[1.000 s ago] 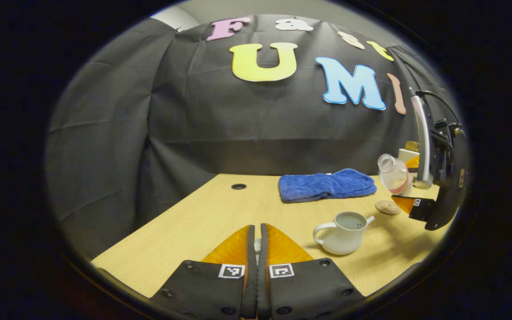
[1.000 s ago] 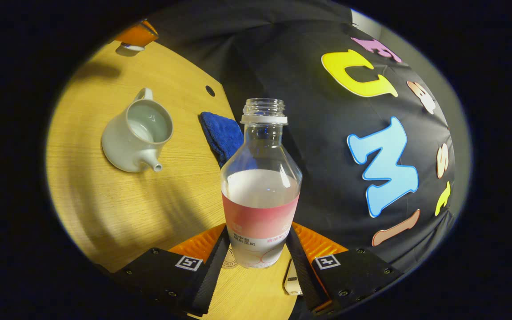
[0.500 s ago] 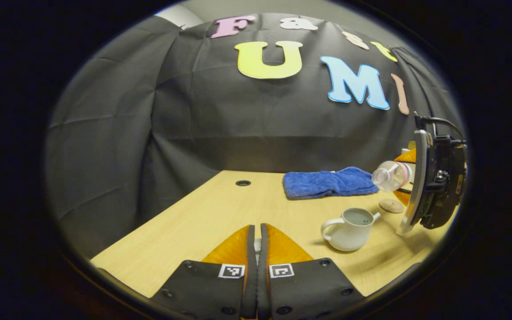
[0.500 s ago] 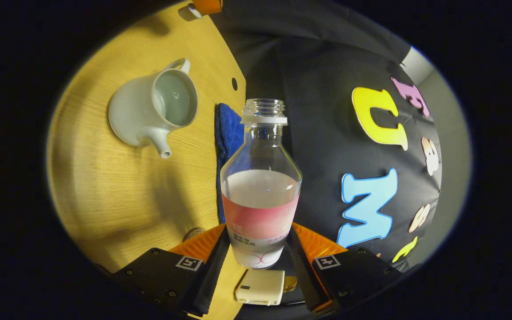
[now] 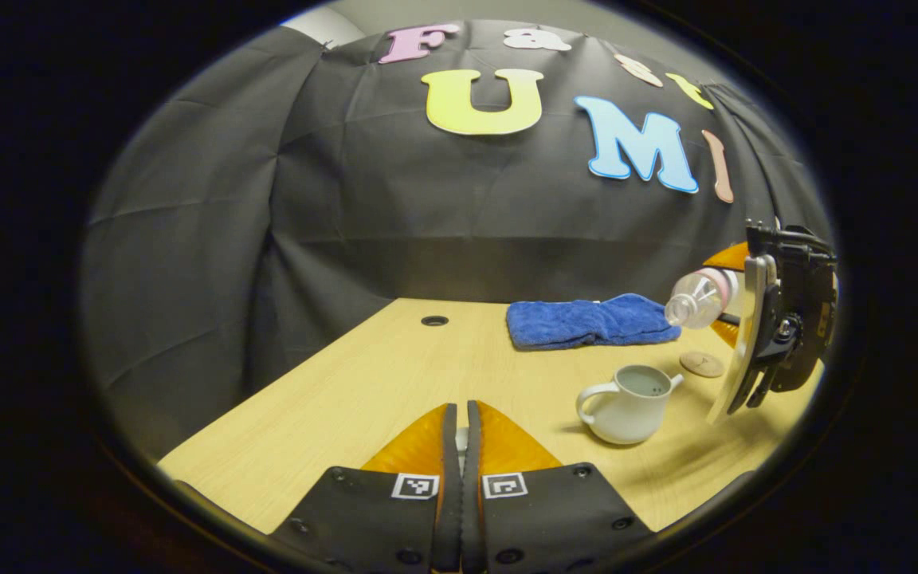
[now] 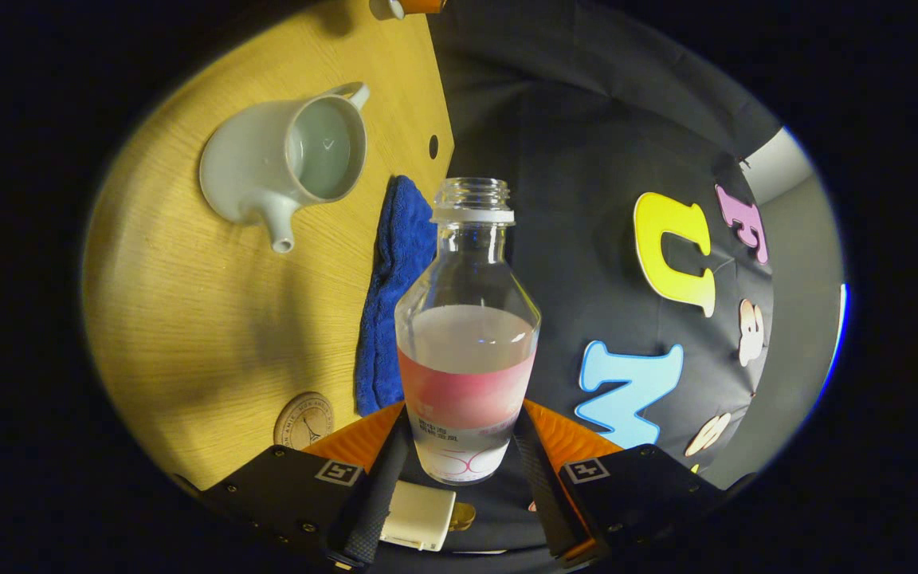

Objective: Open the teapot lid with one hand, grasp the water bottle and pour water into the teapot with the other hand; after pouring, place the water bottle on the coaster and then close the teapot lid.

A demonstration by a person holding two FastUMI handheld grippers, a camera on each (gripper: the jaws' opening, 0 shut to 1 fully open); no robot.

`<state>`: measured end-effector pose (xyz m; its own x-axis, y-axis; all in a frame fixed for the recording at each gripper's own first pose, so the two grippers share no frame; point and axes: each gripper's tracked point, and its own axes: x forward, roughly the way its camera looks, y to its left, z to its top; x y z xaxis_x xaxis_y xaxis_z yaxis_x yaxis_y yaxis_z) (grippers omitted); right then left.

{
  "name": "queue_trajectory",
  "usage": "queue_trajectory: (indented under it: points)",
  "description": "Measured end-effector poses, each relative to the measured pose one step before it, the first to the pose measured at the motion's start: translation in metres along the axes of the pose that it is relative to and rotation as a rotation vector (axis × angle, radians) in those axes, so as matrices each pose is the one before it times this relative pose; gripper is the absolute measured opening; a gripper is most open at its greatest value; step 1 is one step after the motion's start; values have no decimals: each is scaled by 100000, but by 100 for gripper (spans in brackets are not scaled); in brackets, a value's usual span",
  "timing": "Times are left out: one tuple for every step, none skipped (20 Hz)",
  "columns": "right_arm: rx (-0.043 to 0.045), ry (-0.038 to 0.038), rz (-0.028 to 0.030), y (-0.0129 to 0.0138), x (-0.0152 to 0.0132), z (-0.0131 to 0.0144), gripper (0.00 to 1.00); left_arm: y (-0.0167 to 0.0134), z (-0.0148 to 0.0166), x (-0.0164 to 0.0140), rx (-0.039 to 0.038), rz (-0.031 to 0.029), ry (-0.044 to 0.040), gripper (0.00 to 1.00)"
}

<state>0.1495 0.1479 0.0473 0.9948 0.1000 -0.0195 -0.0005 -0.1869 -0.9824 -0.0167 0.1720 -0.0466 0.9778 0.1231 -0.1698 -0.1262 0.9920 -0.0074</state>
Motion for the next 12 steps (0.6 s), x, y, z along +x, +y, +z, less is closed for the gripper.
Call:
queue_trajectory:
  points:
    - [-1450,-456,-514,-254,7,-12,76,-69,-123,44,-33,-121,177,6]
    - [-1290,-419,-362,-257,-45,29,76,-4,42,57,-9,53,157,6]
    - [-1365,-511,-485,-164,-15,53,76,-19,-30,-15,-61,-59,229,6]
    - [-2047,-619,-930,-261,192,3,76,-51,-28,97,-196,16,217,6]
    - [-1702,-442,-1149,-335,95,-37,76,12,-105,-116,-199,-97,232,6]
    - [-1115,-569,-363,-116,43,71,76,79,27,-73,-185,-41,247,6]
    - [-219,-245,136,52,-61,48,76,-188,-170,157,-29,-111,228,6]
    - [-362,-306,-201,-55,124,31,76,9,40,21,-3,27,31,6]
    - [-821,-124,-458,-93,-65,-25,76,-122,-46,-34,118,-81,93,6]
    - [-1138,-271,-897,-260,33,35,76,40,76,19,99,-90,66,6]
    - [-717,-254,-468,-91,-74,60,76,-3,-25,20,140,-67,-11,6]
    - [-211,-214,65,-112,78,30,76,-5,52,12,106,10,106,6]
